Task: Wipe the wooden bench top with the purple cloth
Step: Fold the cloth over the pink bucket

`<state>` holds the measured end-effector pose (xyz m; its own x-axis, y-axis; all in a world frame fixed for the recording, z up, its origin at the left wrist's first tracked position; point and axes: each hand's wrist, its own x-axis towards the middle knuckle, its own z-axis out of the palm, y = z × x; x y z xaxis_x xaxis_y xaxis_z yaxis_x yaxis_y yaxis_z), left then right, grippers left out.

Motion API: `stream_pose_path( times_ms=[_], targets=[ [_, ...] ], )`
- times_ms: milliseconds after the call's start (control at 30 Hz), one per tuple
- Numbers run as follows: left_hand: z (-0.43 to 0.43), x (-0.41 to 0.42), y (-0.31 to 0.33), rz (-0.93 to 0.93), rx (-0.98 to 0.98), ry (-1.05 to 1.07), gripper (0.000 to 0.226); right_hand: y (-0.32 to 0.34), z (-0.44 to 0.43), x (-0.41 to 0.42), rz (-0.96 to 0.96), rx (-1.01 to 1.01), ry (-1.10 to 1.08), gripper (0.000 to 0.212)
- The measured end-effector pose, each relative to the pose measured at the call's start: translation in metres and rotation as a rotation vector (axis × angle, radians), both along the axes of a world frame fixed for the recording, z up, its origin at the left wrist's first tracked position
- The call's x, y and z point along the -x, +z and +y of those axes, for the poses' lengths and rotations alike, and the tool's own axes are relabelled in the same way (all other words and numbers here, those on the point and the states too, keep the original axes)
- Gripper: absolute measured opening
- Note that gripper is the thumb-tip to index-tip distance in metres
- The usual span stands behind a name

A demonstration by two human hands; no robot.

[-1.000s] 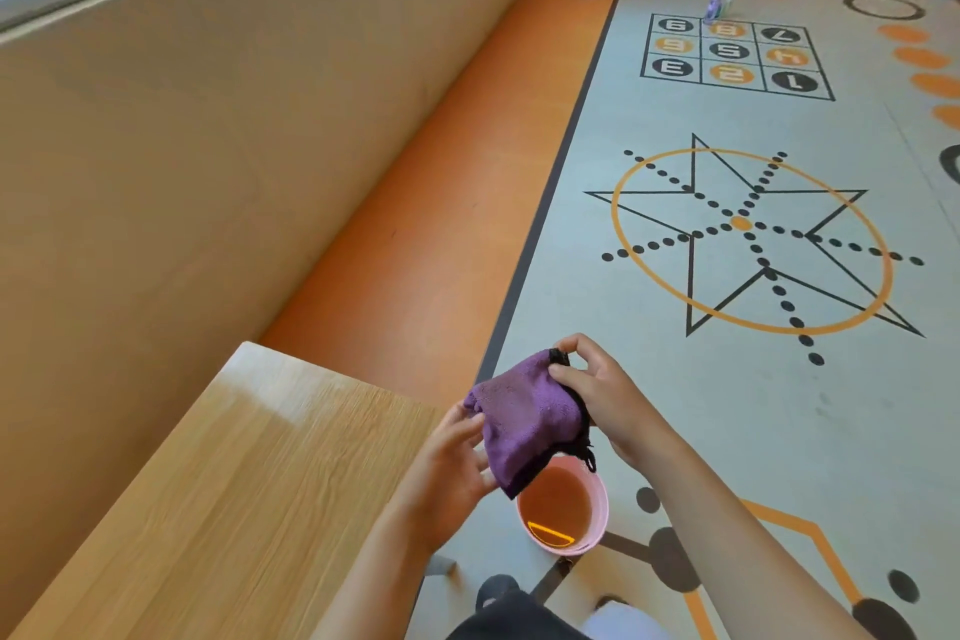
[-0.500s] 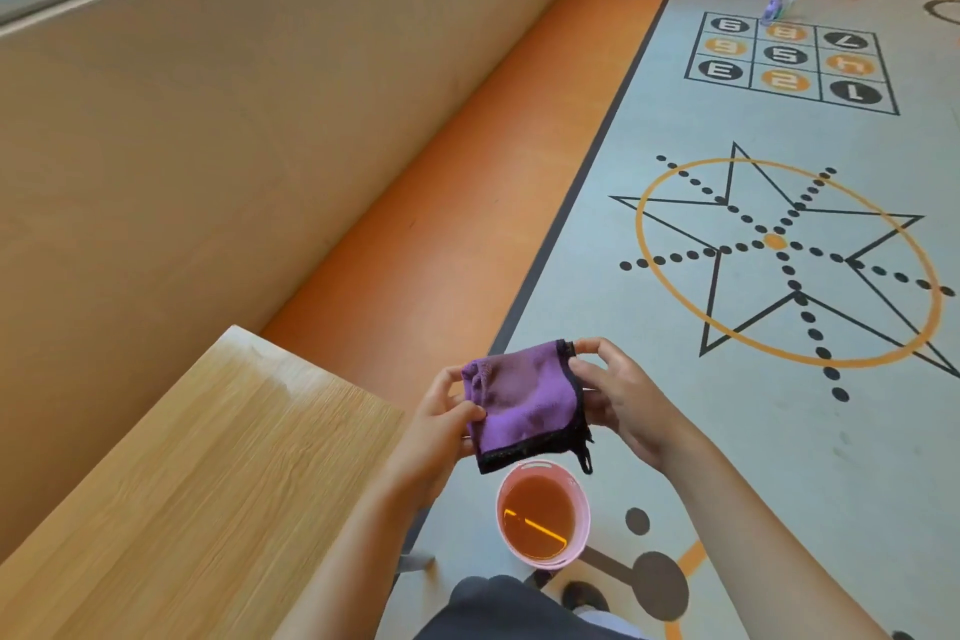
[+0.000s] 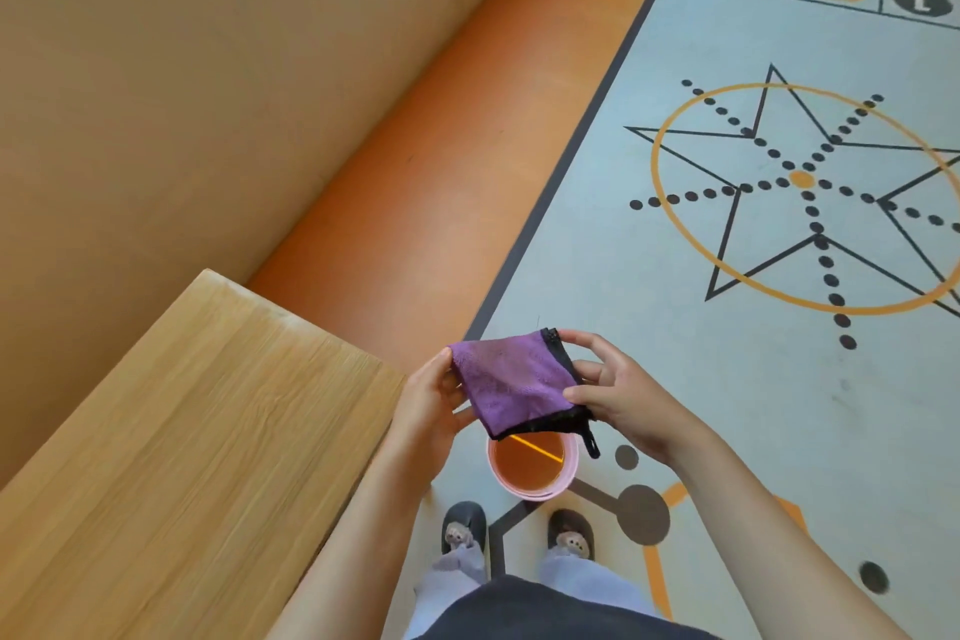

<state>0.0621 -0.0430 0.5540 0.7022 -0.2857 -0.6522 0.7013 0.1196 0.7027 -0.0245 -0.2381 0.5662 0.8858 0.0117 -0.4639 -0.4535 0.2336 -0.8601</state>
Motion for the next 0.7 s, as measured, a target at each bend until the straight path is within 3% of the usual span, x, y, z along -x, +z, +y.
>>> stream_pose_path(
  times_ms=[300, 433, 600, 700],
  targets=[
    [-0.005, 0.009, -0.013, 0.106, 0.177, 0.056, 0.028, -0.010, -0.008, -0.001, -0.006, -0.095, -0.074, 0.044],
    [-0.006, 0.012, -0.024, 0.041, 0.002, 0.073, 0.012, -0.021, 0.003, -0.003, 0.057, -0.090, -0.110, 0.027],
    [-0.005, 0.008, -0.039, -0.001, -0.318, 0.135, 0.005, -0.031, 0.015, -0.004, 0.074, -0.010, -0.076, 0.021],
    [-0.003, 0.005, -0.040, 0.095, -0.305, 0.090, 0.008, -0.030, 0.018, -0.004, 0.053, 0.030, -0.064, 0.020]
  ],
)
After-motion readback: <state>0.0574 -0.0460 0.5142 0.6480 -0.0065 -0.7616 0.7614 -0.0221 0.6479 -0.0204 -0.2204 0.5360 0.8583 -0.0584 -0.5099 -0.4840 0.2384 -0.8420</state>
